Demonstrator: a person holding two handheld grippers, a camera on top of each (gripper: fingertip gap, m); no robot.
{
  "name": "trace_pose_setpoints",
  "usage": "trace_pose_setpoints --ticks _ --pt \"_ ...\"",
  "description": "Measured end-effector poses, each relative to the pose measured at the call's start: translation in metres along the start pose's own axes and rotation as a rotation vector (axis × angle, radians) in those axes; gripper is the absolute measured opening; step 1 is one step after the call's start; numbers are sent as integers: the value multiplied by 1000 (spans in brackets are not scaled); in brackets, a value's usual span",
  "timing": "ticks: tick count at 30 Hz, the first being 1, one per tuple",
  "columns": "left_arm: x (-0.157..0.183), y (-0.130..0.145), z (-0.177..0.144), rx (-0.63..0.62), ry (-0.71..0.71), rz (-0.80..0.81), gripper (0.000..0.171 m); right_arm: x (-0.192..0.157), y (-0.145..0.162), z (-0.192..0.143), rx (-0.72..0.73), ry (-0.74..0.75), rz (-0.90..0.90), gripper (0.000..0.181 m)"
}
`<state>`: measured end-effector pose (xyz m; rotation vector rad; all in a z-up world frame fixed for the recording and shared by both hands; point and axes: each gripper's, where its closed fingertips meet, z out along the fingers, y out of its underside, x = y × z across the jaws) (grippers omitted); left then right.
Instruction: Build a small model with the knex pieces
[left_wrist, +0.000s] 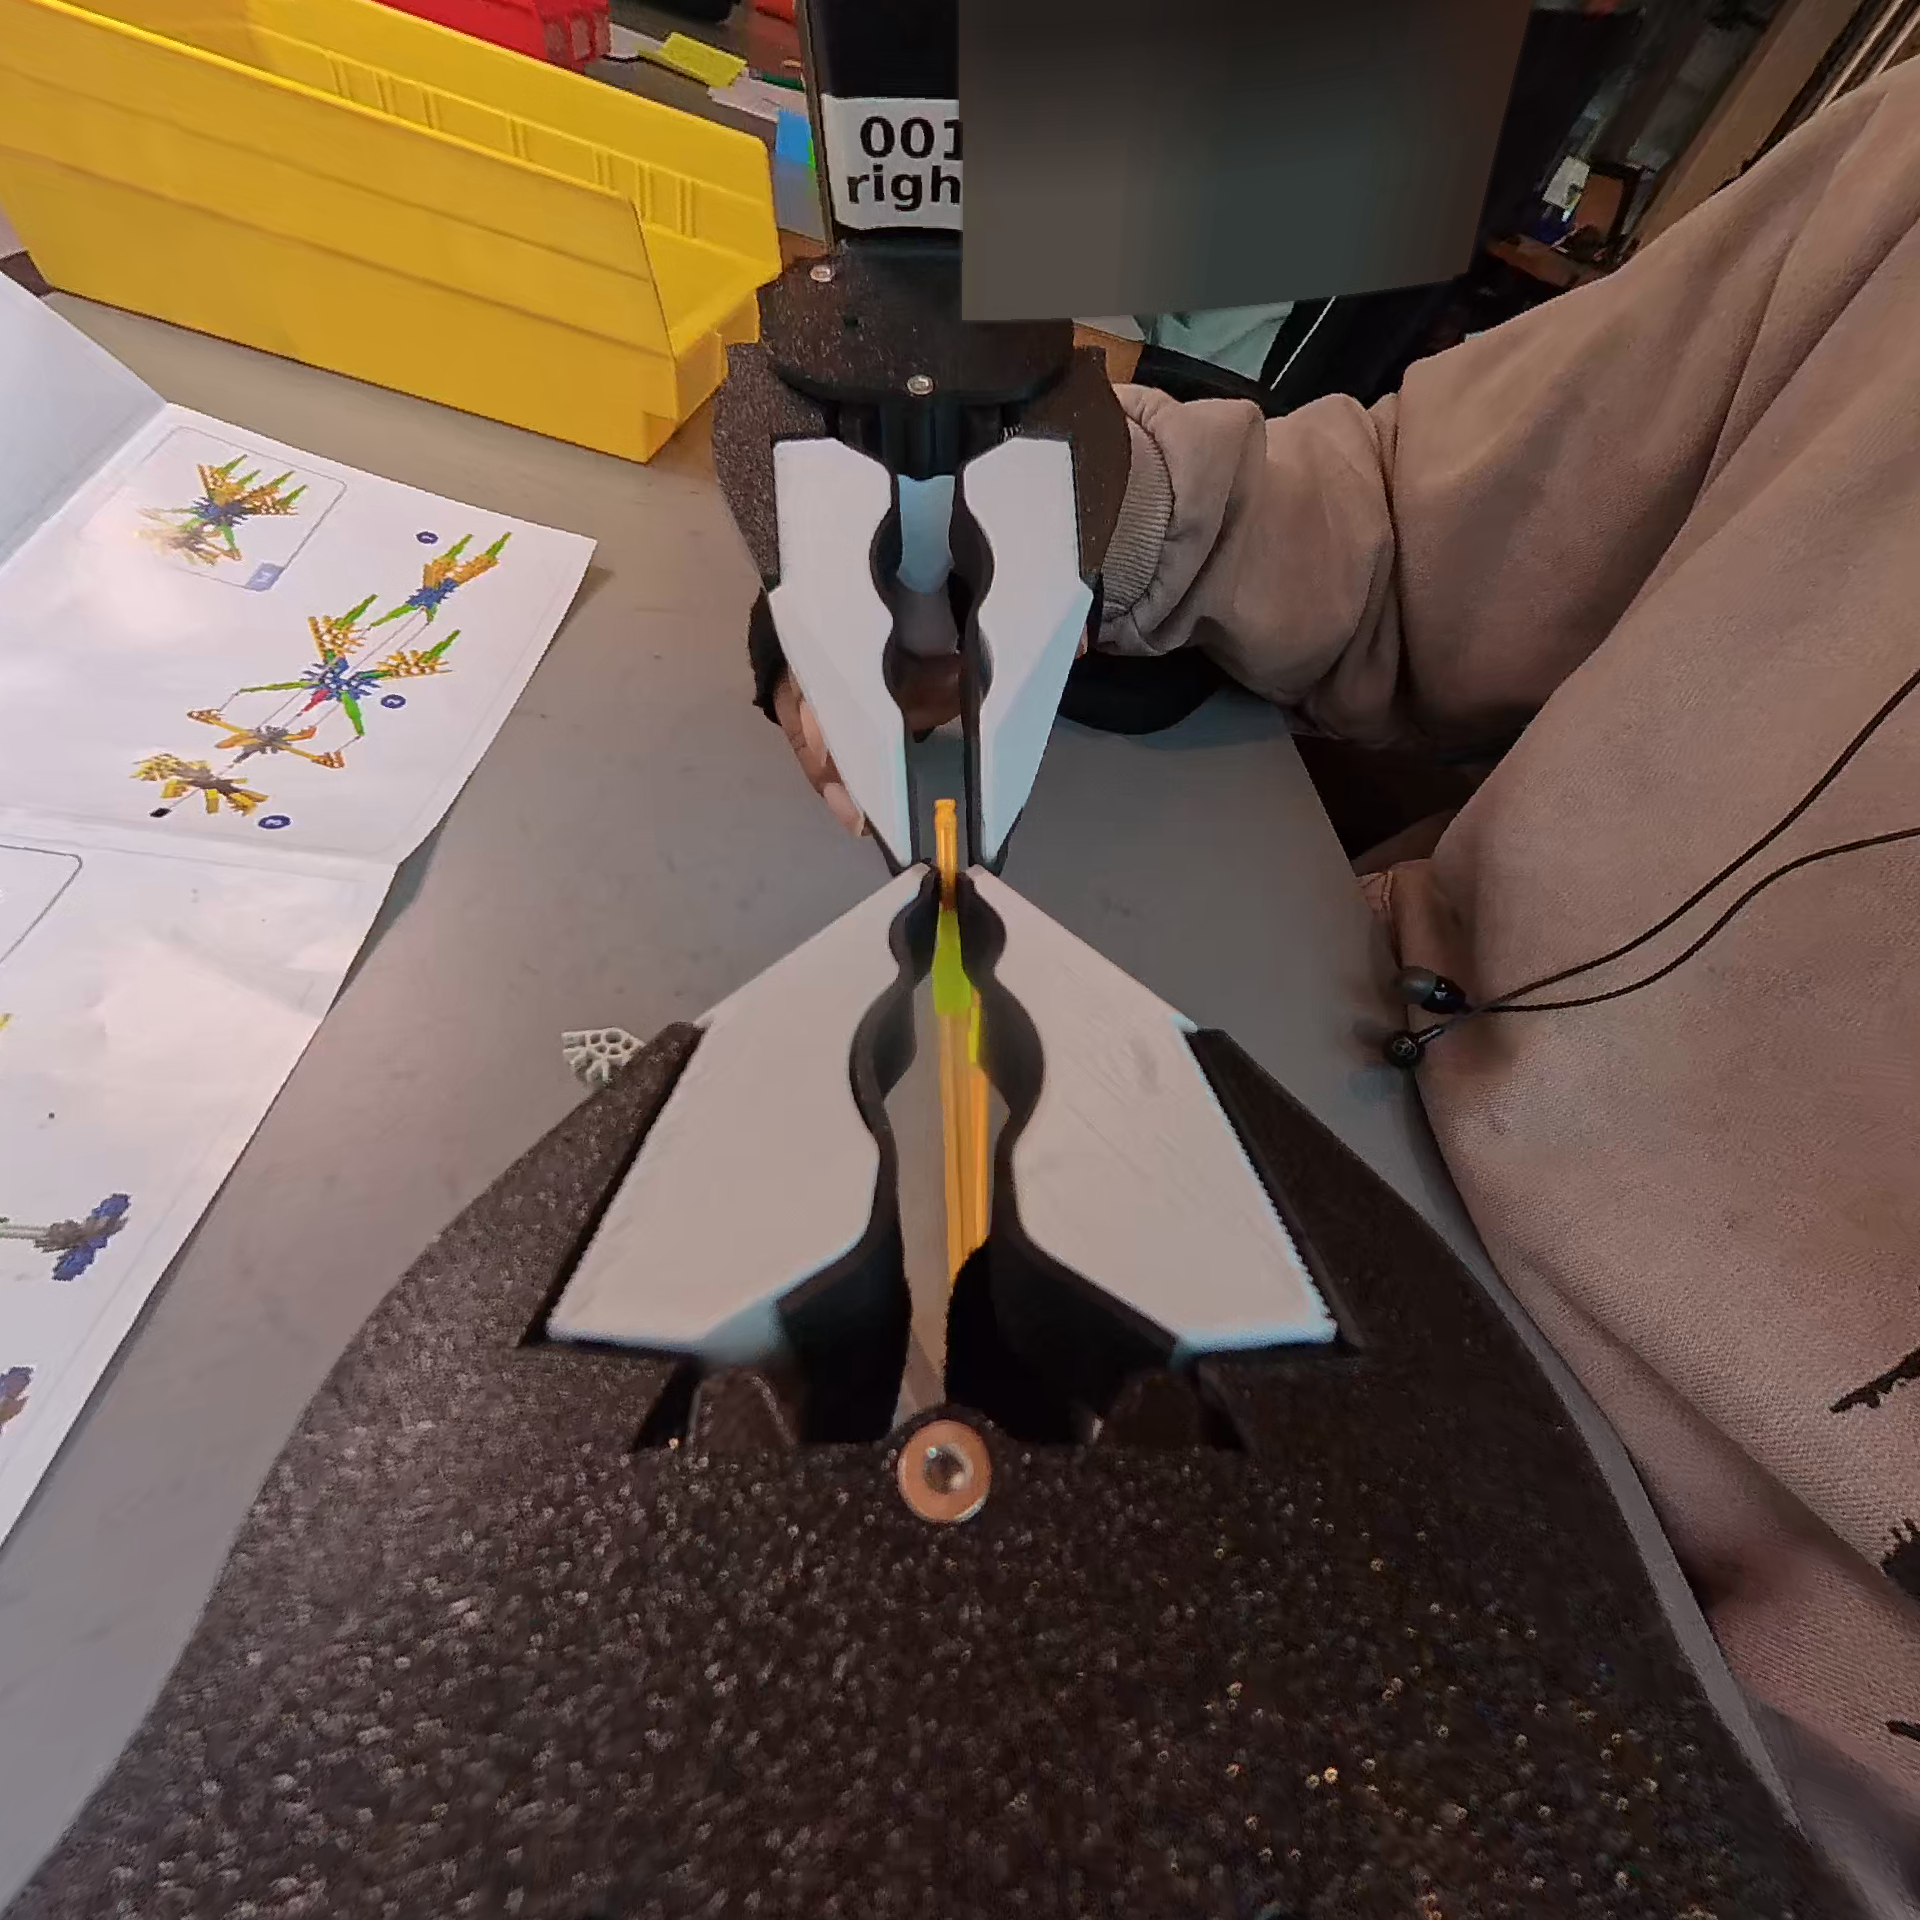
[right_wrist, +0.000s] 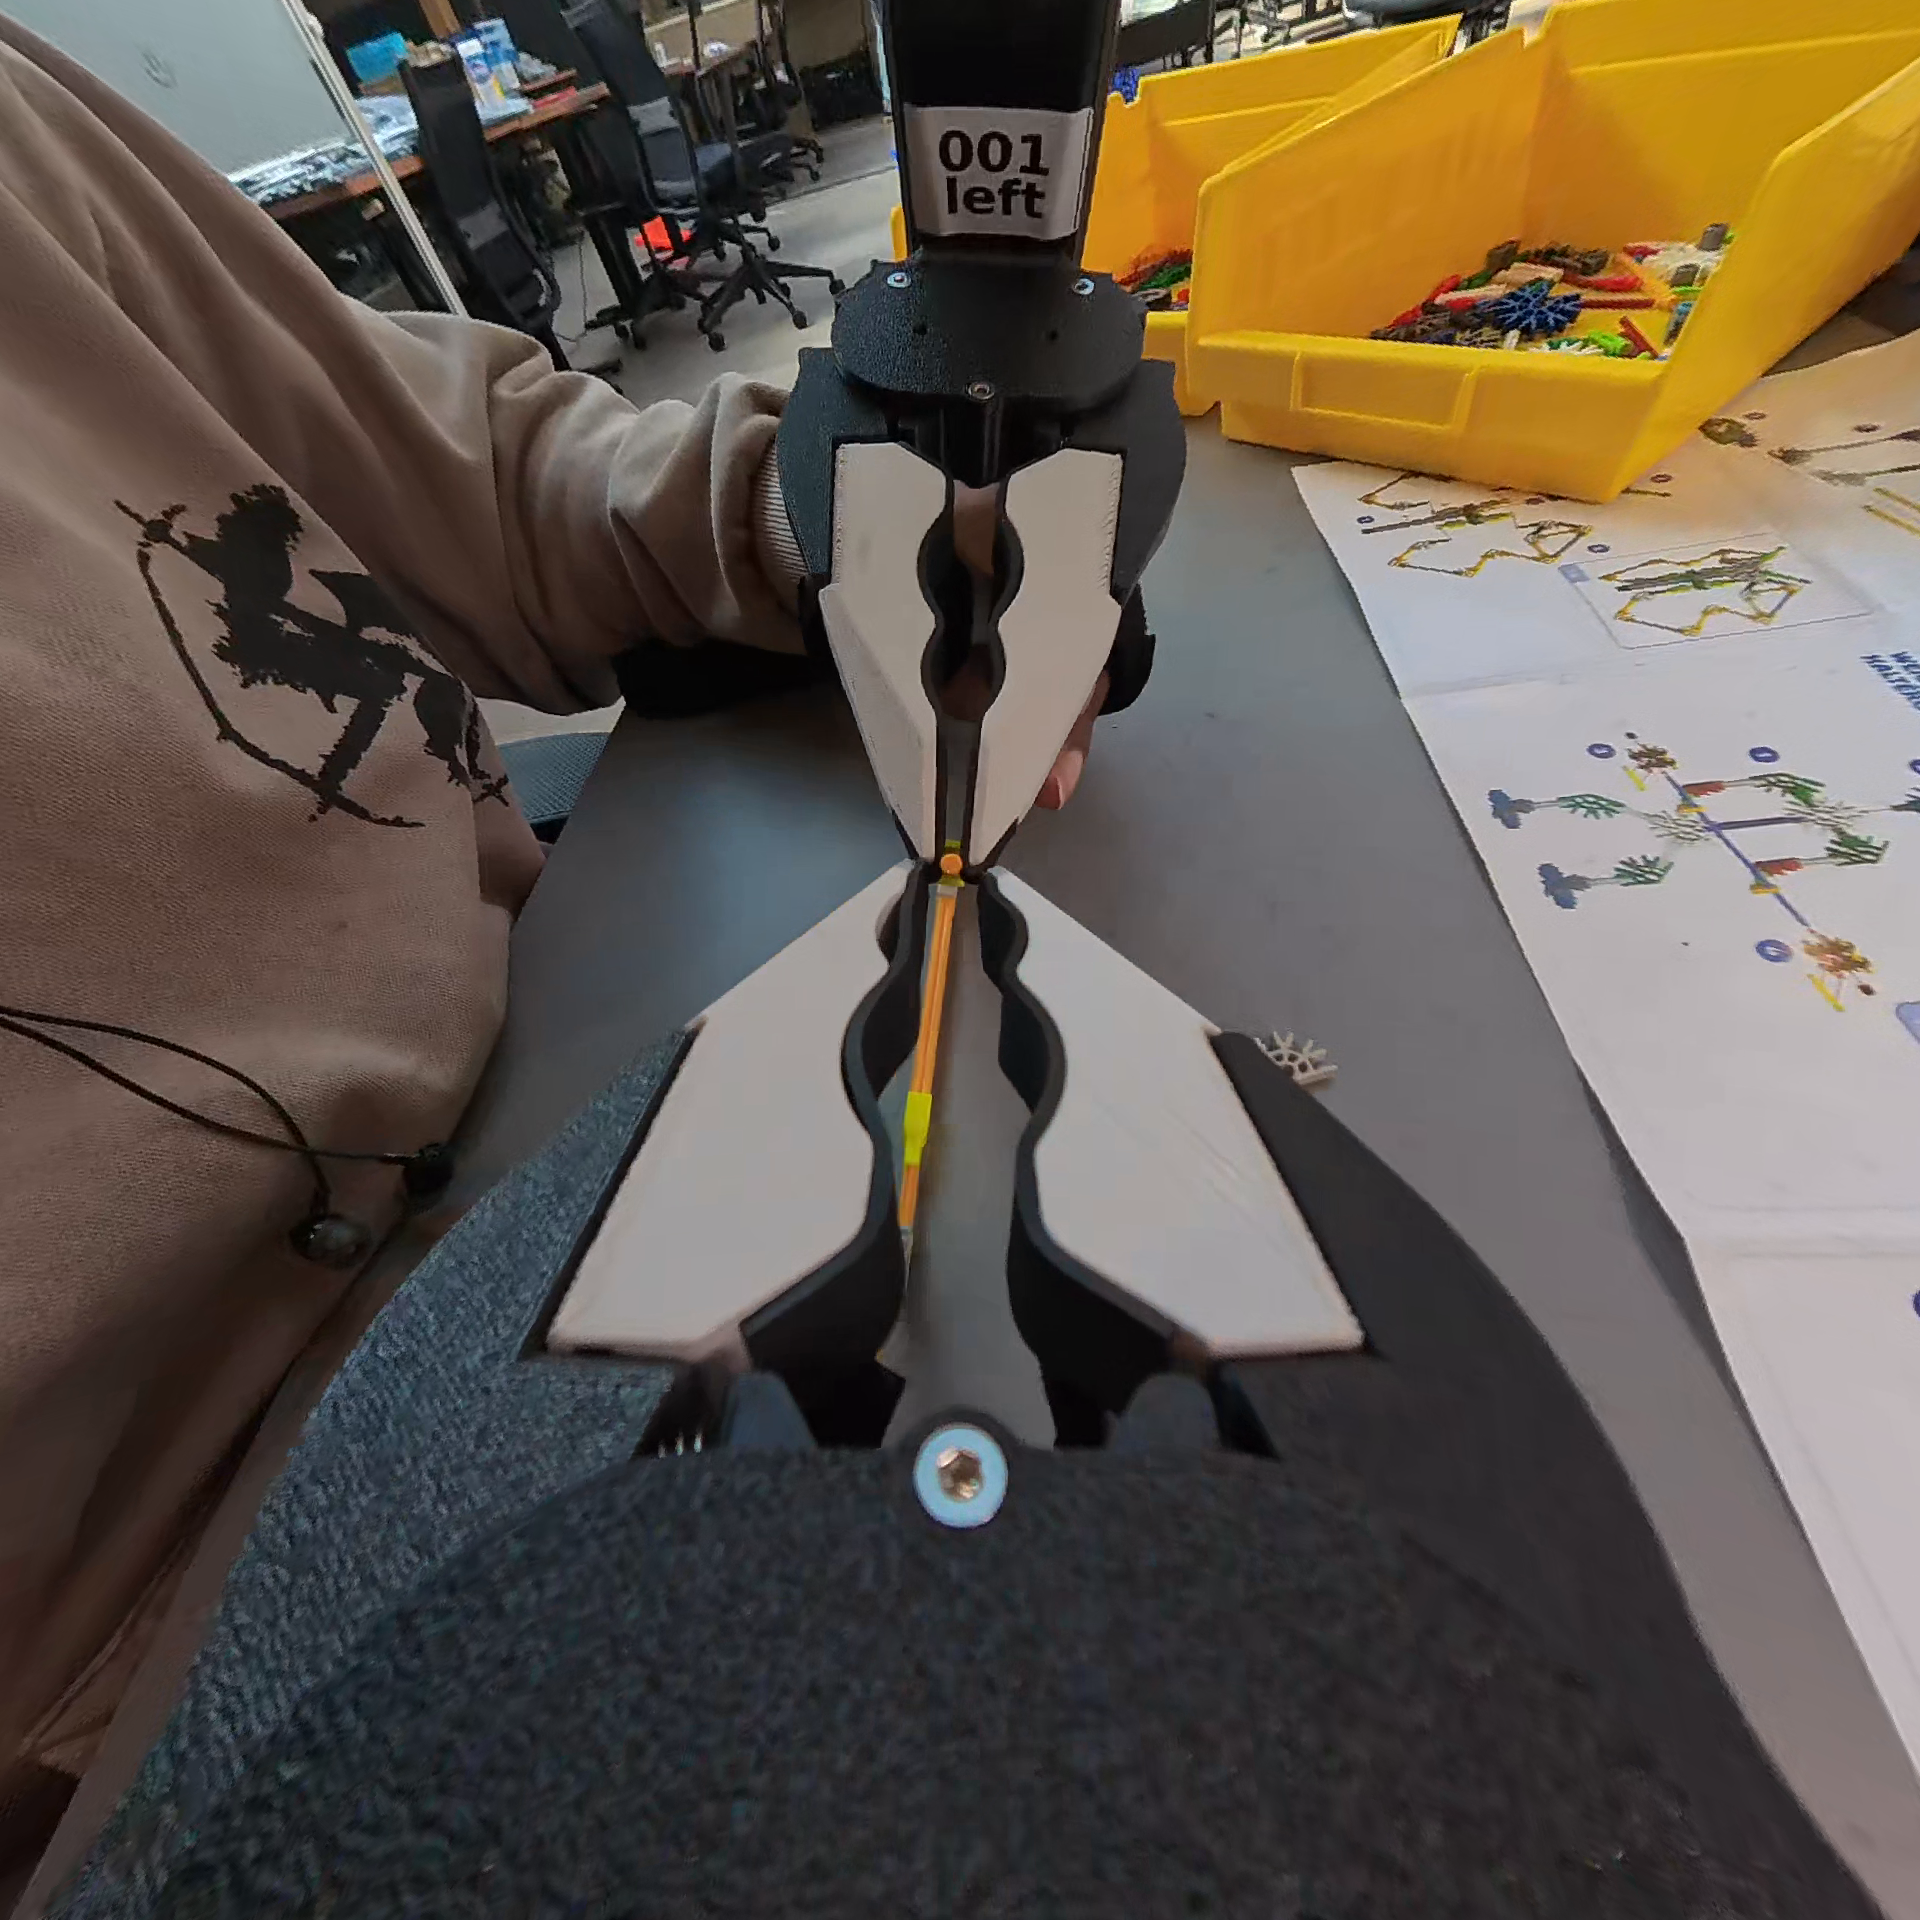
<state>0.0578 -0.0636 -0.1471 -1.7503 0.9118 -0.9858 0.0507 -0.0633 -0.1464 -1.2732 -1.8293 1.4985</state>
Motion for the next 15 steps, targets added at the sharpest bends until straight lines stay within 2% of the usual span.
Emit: trace_pose_setpoints --ticks 2,3,8,10,11,12,15 --pt "1 -1 0 4 0 9 3 0 -1 -1 14 -4 3 7" --pt "0 -1 -1 -1 -5 15 4 0 -1 -1 19 -7 1 0" --pt "4 4 -7 -25 48 -6 20 2 -5 -6 48 -1 7 0" --pt "3 13 -7 -74 48 -14 25 2 -5 -7 49 -5 14 0" --pt "1 18 -6 -100 40 -14 23 2 -3 -6 41 -3 12 0" --pt "-2 22 -5 -122 24 -16 11 2 -2 -6 34 -5 12 0" --pt "-4 24 -3 -133 8 -8 7 2 -1 -5 27 0 14 0"
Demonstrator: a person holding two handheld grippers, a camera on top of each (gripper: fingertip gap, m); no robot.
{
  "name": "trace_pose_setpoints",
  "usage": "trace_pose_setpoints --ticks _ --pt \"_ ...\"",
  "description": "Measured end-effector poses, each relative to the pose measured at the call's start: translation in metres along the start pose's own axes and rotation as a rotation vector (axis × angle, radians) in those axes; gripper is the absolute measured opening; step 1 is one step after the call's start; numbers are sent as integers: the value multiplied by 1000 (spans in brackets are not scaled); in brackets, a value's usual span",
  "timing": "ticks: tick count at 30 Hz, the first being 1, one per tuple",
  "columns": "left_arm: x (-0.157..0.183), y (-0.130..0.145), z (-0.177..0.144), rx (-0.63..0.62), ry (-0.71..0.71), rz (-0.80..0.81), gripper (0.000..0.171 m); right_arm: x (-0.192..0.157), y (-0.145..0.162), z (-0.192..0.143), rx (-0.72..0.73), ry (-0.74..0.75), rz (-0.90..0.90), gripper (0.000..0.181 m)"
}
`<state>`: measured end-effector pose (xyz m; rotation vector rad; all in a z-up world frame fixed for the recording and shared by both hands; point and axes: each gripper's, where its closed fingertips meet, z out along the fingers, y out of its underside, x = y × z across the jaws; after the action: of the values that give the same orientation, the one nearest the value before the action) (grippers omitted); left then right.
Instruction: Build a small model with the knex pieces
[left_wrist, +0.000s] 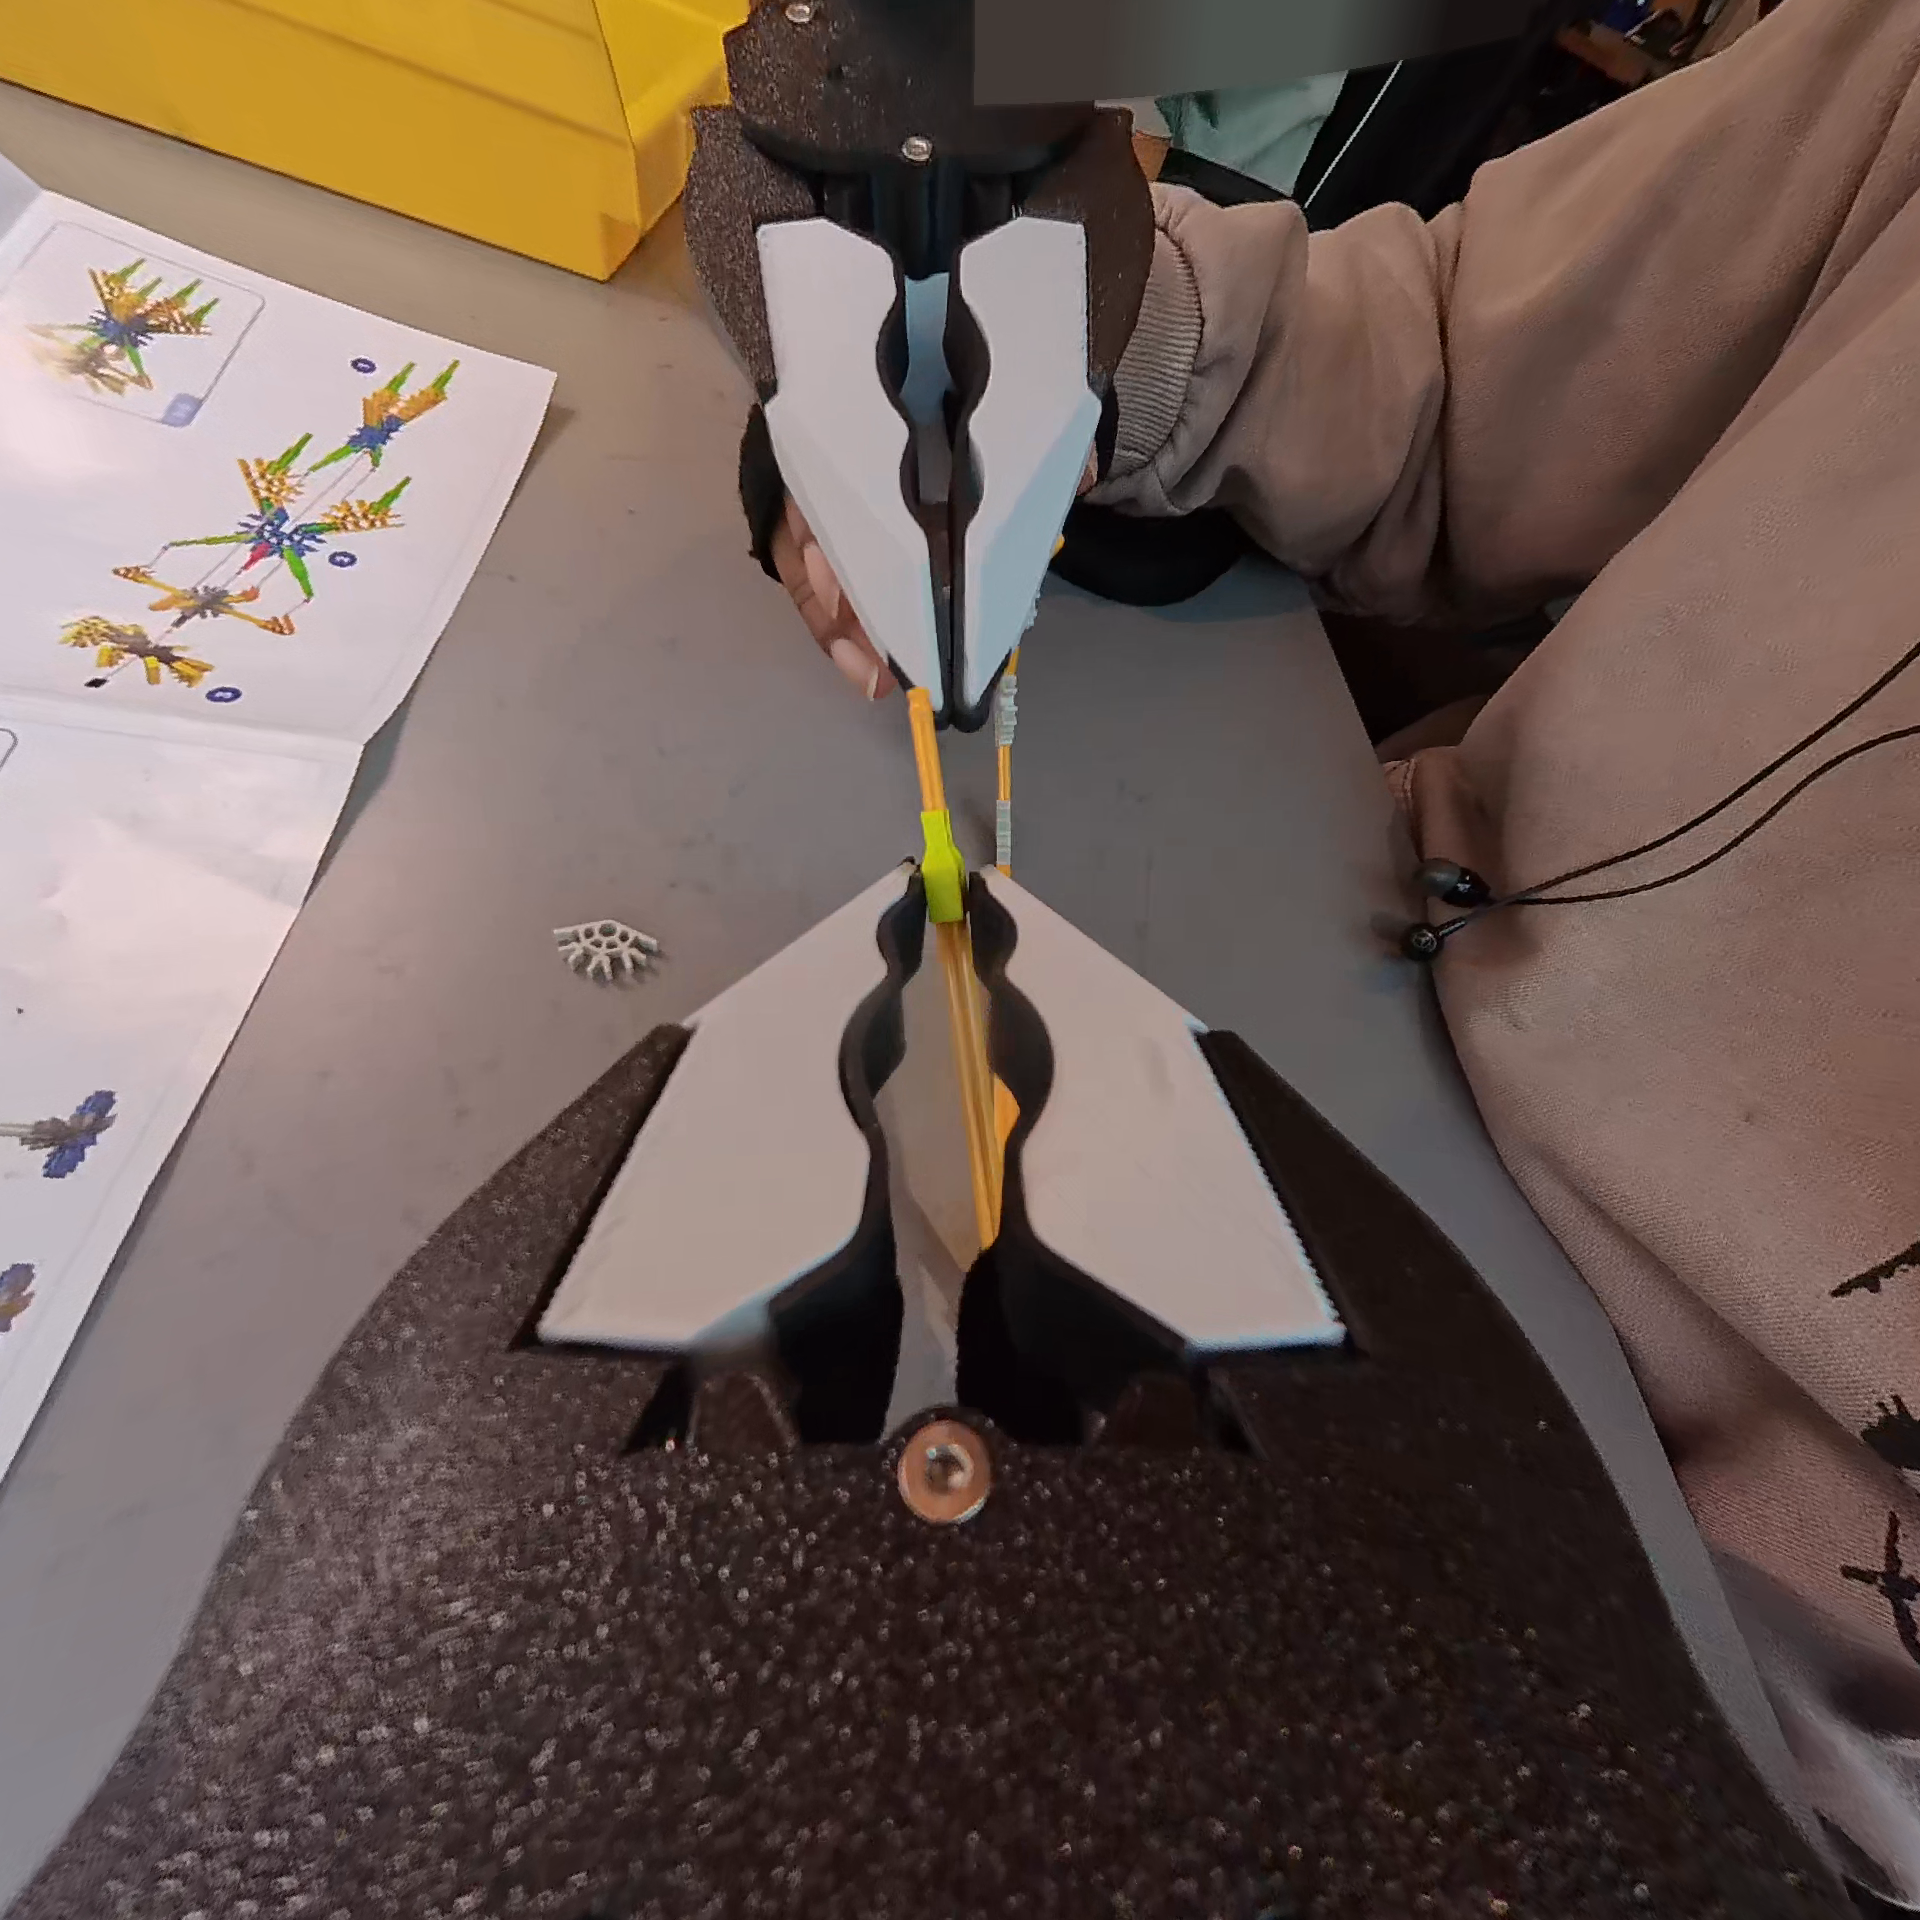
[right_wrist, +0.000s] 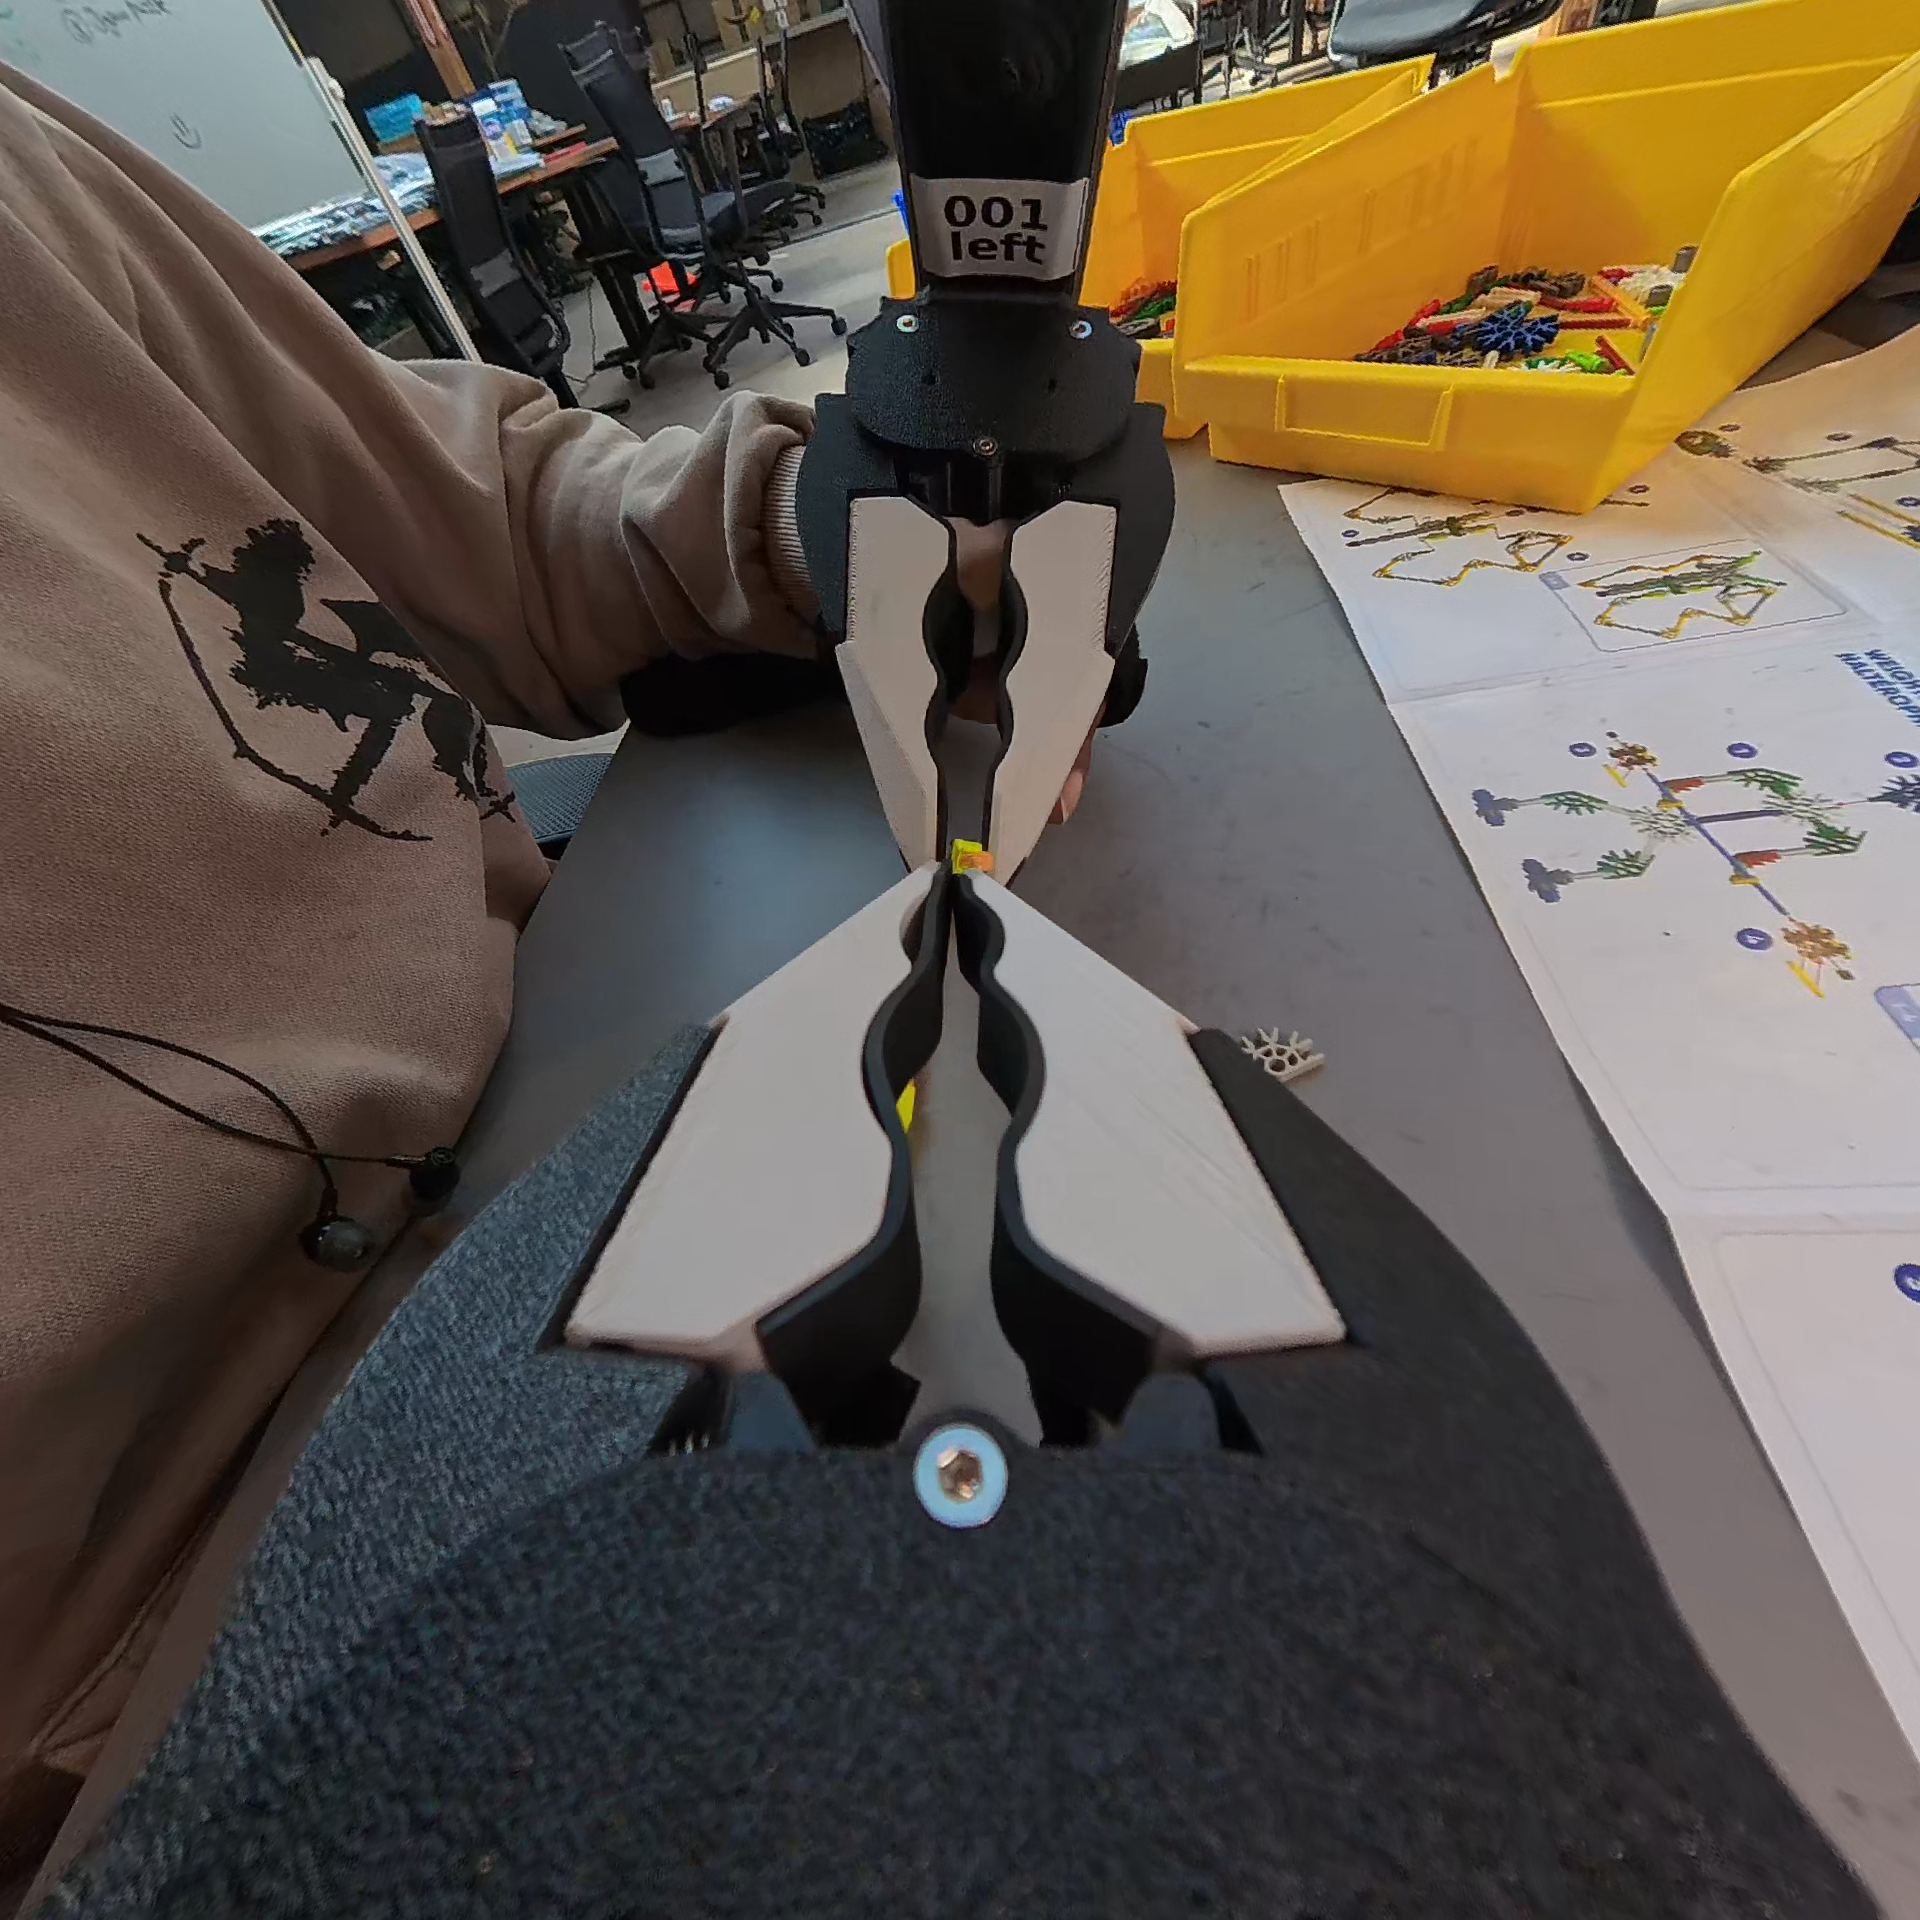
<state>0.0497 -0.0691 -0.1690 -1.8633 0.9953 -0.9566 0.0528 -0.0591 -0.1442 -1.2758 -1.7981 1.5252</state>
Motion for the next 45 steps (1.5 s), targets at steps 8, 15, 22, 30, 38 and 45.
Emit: trace_pose_setpoints --ticks 8,15,22,30,38,45 --pt "0 -6 0 16 -34 39 6 2 -6 4 37 14 16 17" --pt "21 -21 1 98 42 106 6 -24 -22 -1 121 -180 120 2" --pt "56 -39 0 215 130 279 6 -86 -41 -9 276 -718 321 1" --pt "8 -30 -12 142 -21 75 6 9 -28 -15 200 -55 98 2" --pt "-14 -20 -13 130 -58 -62 6 78 34 -20 -233 452 -64 2" --pt "-18 -11 -9 88 -62 -84 6 75 33 -22 -226 438 -65 10"
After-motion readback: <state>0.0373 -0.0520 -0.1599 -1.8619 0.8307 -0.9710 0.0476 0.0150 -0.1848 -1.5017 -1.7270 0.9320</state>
